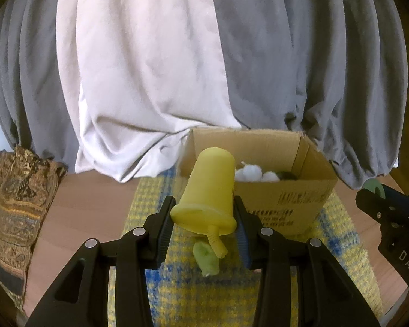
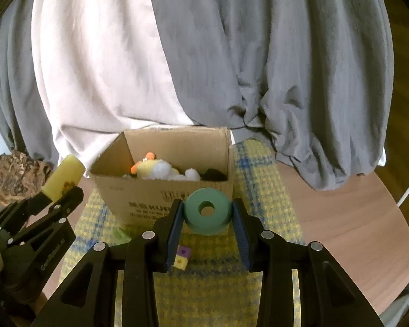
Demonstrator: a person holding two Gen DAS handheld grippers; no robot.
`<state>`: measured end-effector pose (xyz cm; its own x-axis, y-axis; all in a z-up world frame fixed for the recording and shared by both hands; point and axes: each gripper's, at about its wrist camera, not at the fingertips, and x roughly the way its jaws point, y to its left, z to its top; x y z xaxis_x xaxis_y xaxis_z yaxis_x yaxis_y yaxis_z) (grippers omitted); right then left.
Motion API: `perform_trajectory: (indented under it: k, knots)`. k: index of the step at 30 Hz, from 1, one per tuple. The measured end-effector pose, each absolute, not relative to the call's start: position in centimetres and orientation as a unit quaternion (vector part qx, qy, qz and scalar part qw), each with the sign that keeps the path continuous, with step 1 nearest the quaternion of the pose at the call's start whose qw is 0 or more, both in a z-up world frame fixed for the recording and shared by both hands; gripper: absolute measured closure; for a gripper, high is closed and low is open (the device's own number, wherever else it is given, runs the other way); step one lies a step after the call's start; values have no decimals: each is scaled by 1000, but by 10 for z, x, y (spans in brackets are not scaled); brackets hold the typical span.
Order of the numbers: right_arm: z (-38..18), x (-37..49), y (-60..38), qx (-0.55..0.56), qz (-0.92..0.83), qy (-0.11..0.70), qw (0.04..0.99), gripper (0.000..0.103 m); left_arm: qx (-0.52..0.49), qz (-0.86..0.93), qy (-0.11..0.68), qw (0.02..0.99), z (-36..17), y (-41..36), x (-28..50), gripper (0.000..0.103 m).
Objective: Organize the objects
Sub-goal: 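Lift the ring with the right tool while the left tool carries the cup over the box, then open the right tool over the box while the left tool releases the cup inside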
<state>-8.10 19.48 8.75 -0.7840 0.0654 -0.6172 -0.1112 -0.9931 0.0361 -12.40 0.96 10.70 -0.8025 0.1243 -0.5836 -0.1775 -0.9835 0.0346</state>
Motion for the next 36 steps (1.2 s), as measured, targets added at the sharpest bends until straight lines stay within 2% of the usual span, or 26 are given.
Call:
perform_trajectory:
  k: [21,36]
  knots:
    - [114,-139,200,-317,948,20,34,67,-286,953,39,89,140,30,-183,63]
    - [113,-180,197,-329,944,15,36,67,-294,950,42,90,134,39,-229,63]
